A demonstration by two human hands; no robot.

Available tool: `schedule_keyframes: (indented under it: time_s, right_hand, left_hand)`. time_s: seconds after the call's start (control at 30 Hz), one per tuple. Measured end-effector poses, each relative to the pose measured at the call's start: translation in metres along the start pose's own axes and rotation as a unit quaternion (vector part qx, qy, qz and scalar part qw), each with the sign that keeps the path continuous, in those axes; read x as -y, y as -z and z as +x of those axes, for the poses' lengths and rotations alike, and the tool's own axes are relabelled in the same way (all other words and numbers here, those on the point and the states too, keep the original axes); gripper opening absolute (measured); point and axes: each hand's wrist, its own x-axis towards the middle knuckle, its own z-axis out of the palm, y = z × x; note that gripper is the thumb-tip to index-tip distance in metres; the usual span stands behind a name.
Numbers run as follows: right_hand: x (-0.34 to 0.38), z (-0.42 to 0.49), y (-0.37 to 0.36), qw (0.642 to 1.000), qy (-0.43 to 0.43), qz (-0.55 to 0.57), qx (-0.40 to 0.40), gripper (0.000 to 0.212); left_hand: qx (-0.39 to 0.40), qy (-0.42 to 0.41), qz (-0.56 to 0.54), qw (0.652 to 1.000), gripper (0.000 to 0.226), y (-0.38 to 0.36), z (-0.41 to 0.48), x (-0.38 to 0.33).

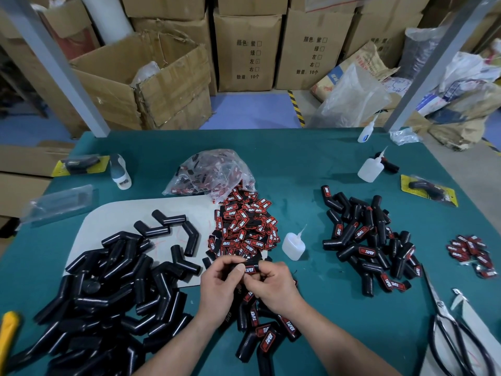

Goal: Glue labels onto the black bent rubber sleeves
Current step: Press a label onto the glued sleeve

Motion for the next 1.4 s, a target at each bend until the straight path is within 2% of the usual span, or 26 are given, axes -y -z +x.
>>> schedule_keyframes:
  time_s: [0.17,0.3,0.43,0.6,0.87,0.97,1.1,1.2,1.4]
  right_hand:
    - [-0.001,0.0,-0.001,1.0,-0.011,0.015,0.003,0.043]
    - [-0.002,0.001,-0.001,0.999,-0.026,0.037,0.001,0.037]
    - [0.002,0.001,0.001,0.998,-0.042,0.046,0.003,0.034]
    - [0.007,0.005,0.009,0.993,-0.066,0.084,0.041,0.02]
    - [0.007,0.006,0.0,0.989,-0.072,0.131,-0.008,0.008]
    - [0.007,0.009,0.004,0.984,-0.074,0.153,-0.053,0.01]
    - [0.003,0.013,0.014,0.99,-0.055,0.121,-0.056,0.002]
    - [-0.001,0.012,0.014,0.992,-0.053,0.092,-0.072,0.012]
    - [-0.001,0.007,0.012,0.996,-0.025,0.079,-0.042,0.021]
  left_hand:
    - [-0.001,0.009,-0.005,1.0,0.011,0.0,0.001,0.001]
    - [0.005,0.02,-0.055,0.998,0.032,0.001,-0.001,-0.002]
    - [0.006,0.013,-0.019,1.0,0.018,-0.001,-0.002,-0.003]
    - [-0.01,0.023,-0.003,1.0,0.021,-0.001,0.0,-0.002]
    - [-0.018,-0.005,0.002,1.0,0.021,-0.003,-0.001,-0.004]
    - [-0.041,-0.011,0.014,0.999,0.024,0.0,0.001,0.0]
    - [-0.023,-0.019,0.019,0.999,0.021,-0.001,0.002,-0.002]
    - [-0.019,-0.016,0.021,0.999,0.027,-0.001,0.002,-0.001]
    - [-0.027,-0.002,0.003,1.0,0.044,-0.001,0.001,-0.001]
